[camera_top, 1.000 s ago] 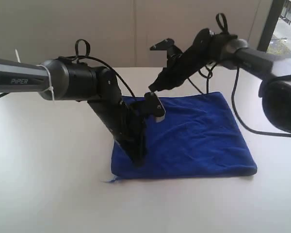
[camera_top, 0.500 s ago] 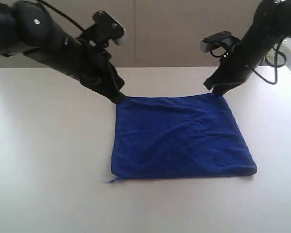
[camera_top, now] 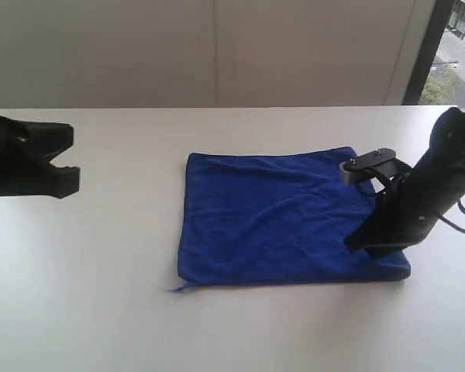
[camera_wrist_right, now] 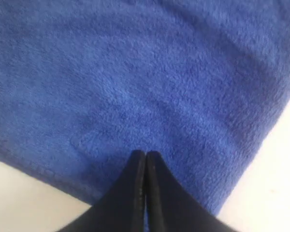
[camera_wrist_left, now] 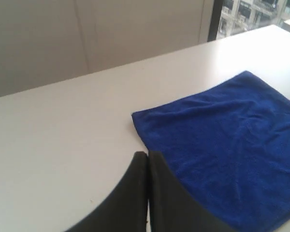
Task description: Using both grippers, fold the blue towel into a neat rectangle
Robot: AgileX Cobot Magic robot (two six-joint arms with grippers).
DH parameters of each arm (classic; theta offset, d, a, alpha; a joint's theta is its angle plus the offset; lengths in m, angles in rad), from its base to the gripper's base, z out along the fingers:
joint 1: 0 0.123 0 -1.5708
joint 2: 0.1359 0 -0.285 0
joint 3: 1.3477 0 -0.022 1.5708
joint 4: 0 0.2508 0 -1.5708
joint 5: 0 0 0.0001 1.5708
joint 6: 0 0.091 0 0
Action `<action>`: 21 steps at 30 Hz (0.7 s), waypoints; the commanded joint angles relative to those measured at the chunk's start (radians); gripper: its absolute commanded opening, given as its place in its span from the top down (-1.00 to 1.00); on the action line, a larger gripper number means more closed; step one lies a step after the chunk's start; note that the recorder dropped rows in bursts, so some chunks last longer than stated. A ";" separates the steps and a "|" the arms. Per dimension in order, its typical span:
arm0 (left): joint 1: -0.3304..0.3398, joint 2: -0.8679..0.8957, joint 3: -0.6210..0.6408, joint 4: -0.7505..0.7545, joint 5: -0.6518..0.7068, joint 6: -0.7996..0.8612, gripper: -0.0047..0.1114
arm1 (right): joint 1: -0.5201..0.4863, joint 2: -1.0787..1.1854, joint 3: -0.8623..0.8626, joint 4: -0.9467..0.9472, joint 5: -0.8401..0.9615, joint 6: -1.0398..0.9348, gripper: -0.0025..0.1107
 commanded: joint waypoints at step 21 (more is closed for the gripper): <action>-0.010 -0.155 0.172 -0.018 -0.018 -0.015 0.92 | 0.328 -0.010 0.102 -0.010 0.030 0.137 0.96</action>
